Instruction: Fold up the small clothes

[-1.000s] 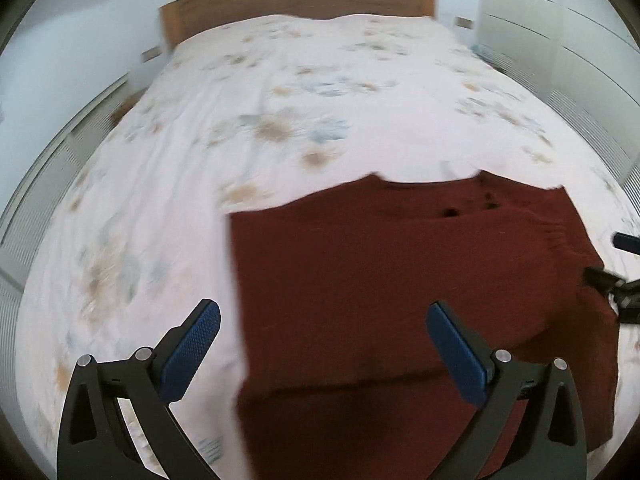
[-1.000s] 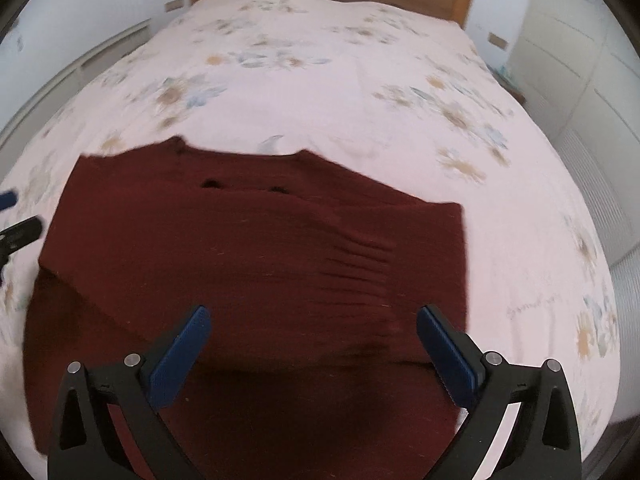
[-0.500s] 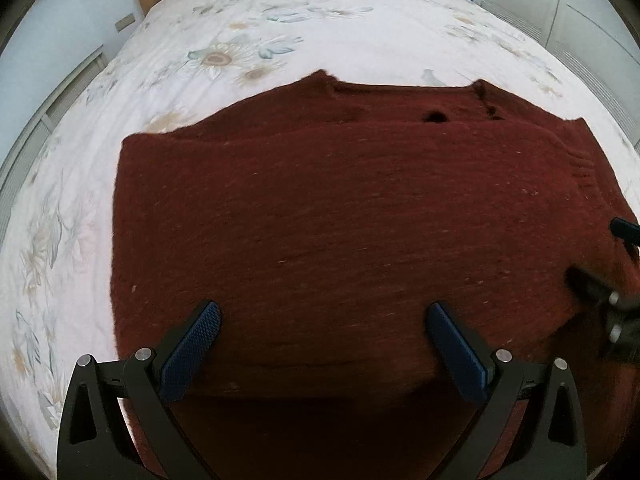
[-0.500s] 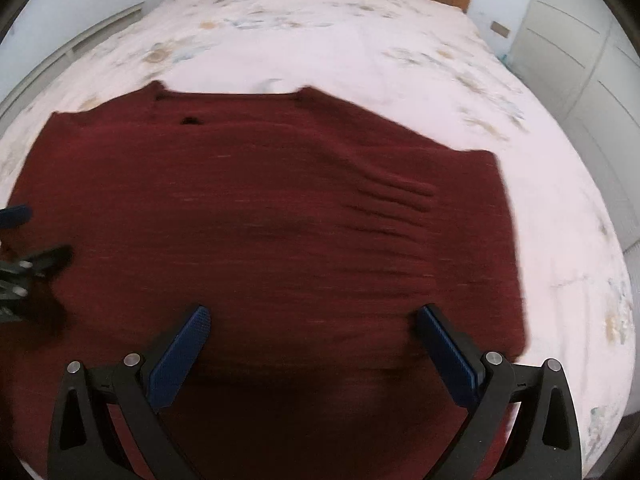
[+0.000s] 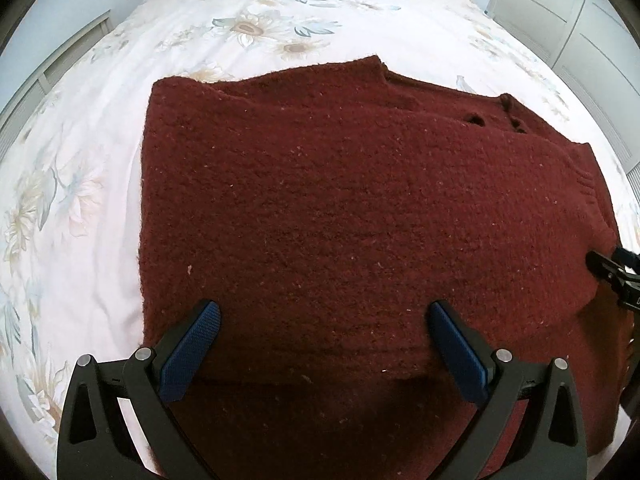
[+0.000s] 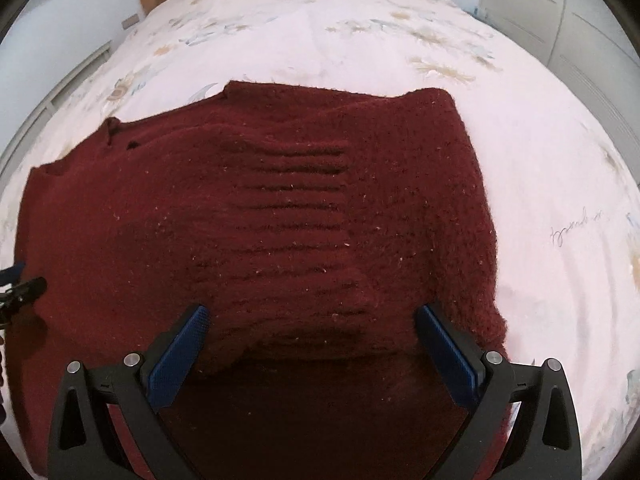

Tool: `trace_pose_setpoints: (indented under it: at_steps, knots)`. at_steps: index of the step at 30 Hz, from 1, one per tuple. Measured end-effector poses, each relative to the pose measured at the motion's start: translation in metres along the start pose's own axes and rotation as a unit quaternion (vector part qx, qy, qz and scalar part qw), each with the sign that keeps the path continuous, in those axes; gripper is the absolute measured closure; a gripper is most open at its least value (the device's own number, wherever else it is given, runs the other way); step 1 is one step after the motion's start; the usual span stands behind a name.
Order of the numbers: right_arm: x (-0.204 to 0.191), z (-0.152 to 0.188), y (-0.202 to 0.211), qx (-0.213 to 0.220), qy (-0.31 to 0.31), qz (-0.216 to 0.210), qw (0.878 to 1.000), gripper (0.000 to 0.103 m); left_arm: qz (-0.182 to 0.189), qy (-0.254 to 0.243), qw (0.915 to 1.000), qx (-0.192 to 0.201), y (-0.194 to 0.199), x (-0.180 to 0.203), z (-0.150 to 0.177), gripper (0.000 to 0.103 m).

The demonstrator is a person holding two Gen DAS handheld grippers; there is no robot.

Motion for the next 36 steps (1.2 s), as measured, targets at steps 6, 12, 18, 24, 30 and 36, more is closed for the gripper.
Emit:
trace_pose_setpoints:
  at_steps: [6, 12, 18, 24, 30, 36]
  knots:
    - [0.004, 0.012, 0.068, 0.045, -0.001, -0.018, 0.999, 0.000, -0.013, 0.014, 0.9995, 0.027, 0.050, 0.005, 0.008, 0.001]
    - [0.017, 0.060, 0.109, 0.049, 0.001, -0.009, 0.999, 0.000, 0.009, 0.011, 0.9986, 0.050, 0.100, 0.004, 0.047, 0.001]
    - [0.037, 0.122, 0.105, 0.009, -0.011, 0.019, 1.000, 0.000, -0.004, 0.011, 0.9998, 0.019, 0.100, -0.002, 0.103, 0.001]
    - [0.044, 0.159, 0.092, -0.028, -0.026, 0.020, 0.999, 0.000, -0.024, 0.019, 0.9995, -0.013, 0.093, -0.011, 0.155, 0.001]
    - [0.038, 0.188, 0.078, -0.057, -0.025, 0.021, 0.998, 0.000, -0.008, 0.019, 0.9987, -0.045, 0.082, -0.010, 0.193, 0.001]
    - [0.026, 0.204, 0.067, -0.095, -0.015, 0.013, 0.995, 0.019, 0.013, 0.017, 0.9970, -0.074, 0.066, 0.000, 0.216, 0.008]
Point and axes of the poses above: each gripper's, at about its wrist camera, not at the fingertips, and y roughly against the way its jaws point, x to its right, z to its underside, the point moved 5 cm from there along -y, roughly the way its jaws point, and after that the axes turned 6 degrees about -x, right-handed, at the moved point
